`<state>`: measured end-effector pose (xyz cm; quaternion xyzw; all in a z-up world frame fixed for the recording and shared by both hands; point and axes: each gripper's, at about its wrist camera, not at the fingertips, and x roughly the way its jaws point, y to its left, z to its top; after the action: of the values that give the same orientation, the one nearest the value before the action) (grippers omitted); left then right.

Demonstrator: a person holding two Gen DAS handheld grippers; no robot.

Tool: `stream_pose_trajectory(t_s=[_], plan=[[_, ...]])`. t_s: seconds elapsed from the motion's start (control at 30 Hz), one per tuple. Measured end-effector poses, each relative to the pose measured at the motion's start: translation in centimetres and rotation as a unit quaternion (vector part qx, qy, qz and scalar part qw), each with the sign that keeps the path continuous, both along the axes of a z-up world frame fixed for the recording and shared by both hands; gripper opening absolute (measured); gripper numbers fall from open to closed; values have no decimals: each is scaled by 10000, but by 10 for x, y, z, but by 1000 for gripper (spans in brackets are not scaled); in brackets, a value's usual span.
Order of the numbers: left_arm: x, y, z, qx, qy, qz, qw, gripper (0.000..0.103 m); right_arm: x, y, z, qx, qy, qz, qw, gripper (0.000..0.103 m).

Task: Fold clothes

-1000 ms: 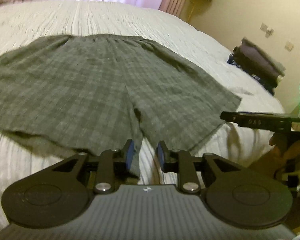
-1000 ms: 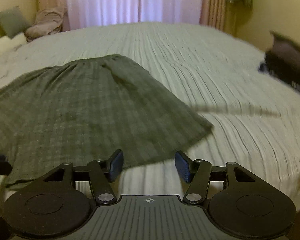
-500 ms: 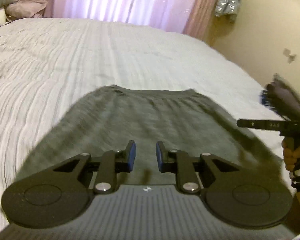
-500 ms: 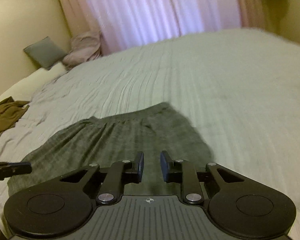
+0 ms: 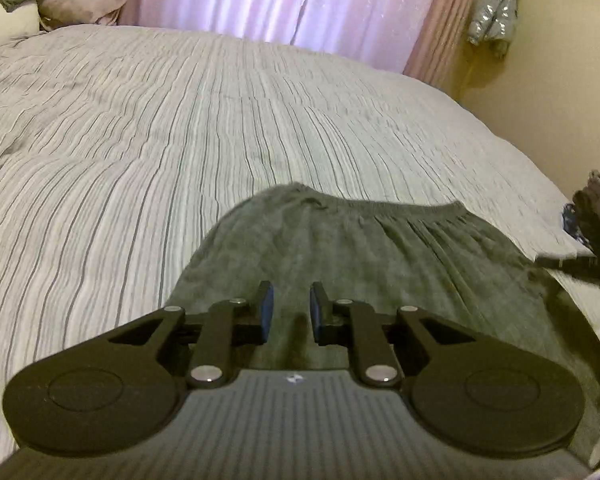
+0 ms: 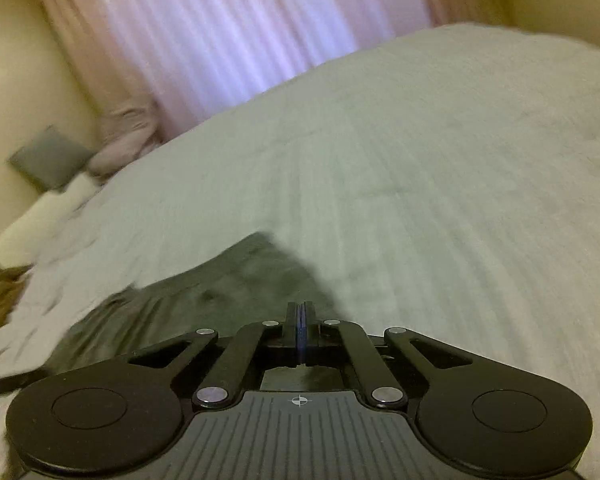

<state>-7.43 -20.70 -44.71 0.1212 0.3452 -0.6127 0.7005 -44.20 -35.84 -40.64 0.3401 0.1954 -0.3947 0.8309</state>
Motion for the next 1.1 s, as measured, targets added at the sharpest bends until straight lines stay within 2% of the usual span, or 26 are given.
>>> stream_pose_trajectory(t_s=[0.1,0.17,0.2,0.23,0.27,0.3,0.33,0.4,0.47,0.57,0.67,0.73,0.87,1.1], plan=[[16,-7,-10,91,26,211,9997,3,-3,-3,-17,170,422,-274,9986,0],[24,-4,-9,45,15,356,9994,4,-17,3,-9,282,314,-696,9967,0],[25,4,-3,-60,-12,432,9990,4,-23,11,1,145,391,-900,9951,0],[26,11,4,-165,-39,508,9986,6,-29,20,12,-61,451,-1005,9939,16],[24,20,10,-239,-75,559,9981,10,-34,28,22,-271,496,-1084,9925,45],[22,28,16,-304,-113,605,9976,12,-39,41,30,-422,428,-1058,9926,60],[19,39,19,-341,-83,561,9978,12,-44,54,37,-556,329,-1003,9929,67],[2,60,20,-285,16,402,9988,12,-49,83,45,-745,253,-808,9936,67],[-16,77,16,-185,9,232,9996,12,-45,116,41,-801,455,-511,9944,67],[-38,106,13,-17,-111,276,9996,12,-38,159,23,-824,1076,-254,9904,67],[-51,129,15,158,-233,433,9987,13,-38,196,-5,-948,1932,-237,9763,67],[-59,144,17,275,-314,538,9977,13,-41,216,-7,-1106,2161,-266,9697,67],[-76,174,21,509,-475,746,9948,15,-52,233,2,-739,2184,-475,9719,67],[-107,225,29,885,-787,1067,9872,33,-66,275,28,-542,1755,-735,9802,67]])
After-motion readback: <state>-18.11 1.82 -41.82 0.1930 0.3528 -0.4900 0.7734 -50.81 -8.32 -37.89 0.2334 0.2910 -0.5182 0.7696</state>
